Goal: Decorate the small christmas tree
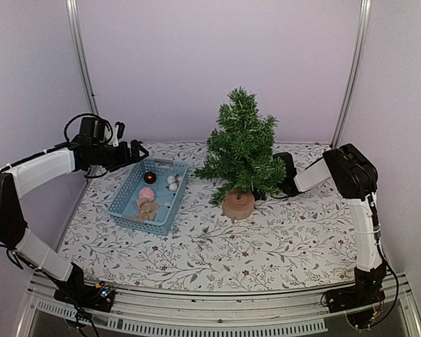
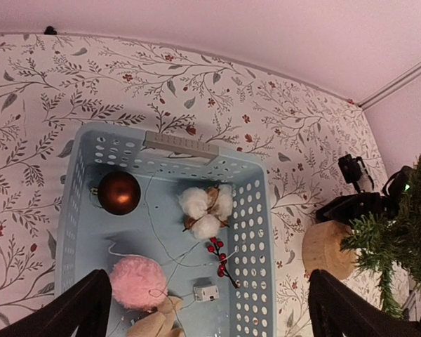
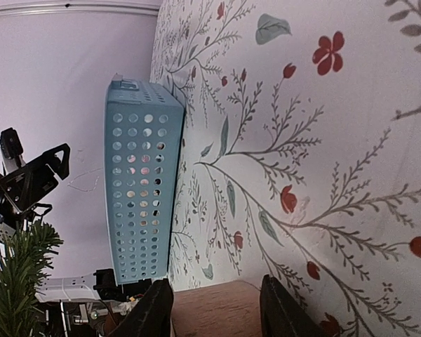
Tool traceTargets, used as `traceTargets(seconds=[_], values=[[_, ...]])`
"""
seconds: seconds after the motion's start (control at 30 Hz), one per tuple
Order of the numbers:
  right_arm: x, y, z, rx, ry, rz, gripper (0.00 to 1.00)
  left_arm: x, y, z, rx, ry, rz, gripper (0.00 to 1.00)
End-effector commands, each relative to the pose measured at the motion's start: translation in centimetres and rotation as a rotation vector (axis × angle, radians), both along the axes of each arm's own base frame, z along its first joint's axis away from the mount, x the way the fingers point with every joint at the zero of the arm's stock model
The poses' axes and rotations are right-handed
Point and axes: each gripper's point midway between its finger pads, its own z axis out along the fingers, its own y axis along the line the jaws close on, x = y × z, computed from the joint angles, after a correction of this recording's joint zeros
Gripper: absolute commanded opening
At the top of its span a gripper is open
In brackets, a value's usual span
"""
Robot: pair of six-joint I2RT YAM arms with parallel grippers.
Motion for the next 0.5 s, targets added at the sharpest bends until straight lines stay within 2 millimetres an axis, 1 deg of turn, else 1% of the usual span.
traceTargets(seconds=[0.0, 0.13, 0.23, 0.27, 0.3, 0.33, 0.37, 0.4, 0.47], values=[[-0.9, 1.1, 2.1, 0.048, -0.016, 0.039, 0.45, -1.2, -1.7, 1.5, -0.021, -0.031, -0.057, 0.99], [-0.9, 1.6, 3.0, 0.065, -0.025, 0.061, 0.46, -2.1, -2.1, 1.6, -0.004, -0.024, -0.070, 0.99], [-0.8, 1.2, 3.3, 0.063, -0.027, 0.062, 0.49, -2.5, -1.8, 1.6, 0.025, -0.018, -0.074, 0.99], [-0.5, 0.8, 3.5, 0.059, -0.033, 0.052, 0.52, -2.7, -1.6, 1.6, 0.037, -0.013, -0.072, 0.99], [-0.1, 0.3, 3.8, 0.059, -0.042, 0.039, 0.57, -2.8, -1.5, 1.6, 0.046, -0.008, -0.071, 0.99], [0.4, -0.3, 4.0, 0.059, -0.047, 0.024, 0.64, -3.0, -1.4, 1.7, 0.057, -0.005, -0.072, 0.99], [1.0, -1.0, 4.5, 0.059, -0.055, 0.006, 0.68, -3.2, -1.1, 1.6, 0.074, -0.003, -0.067, 0.99], [1.5, -1.6, 4.7, 0.053, -0.063, -0.011, 0.71, -3.3, -0.8, 1.8, 0.089, -0.002, -0.058, 0.99], [2.6, -2.8, 5.9, 0.032, -0.084, -0.038, 0.75, -3.7, -0.1, 2.0, 0.123, -0.005, -0.041, 0.99]])
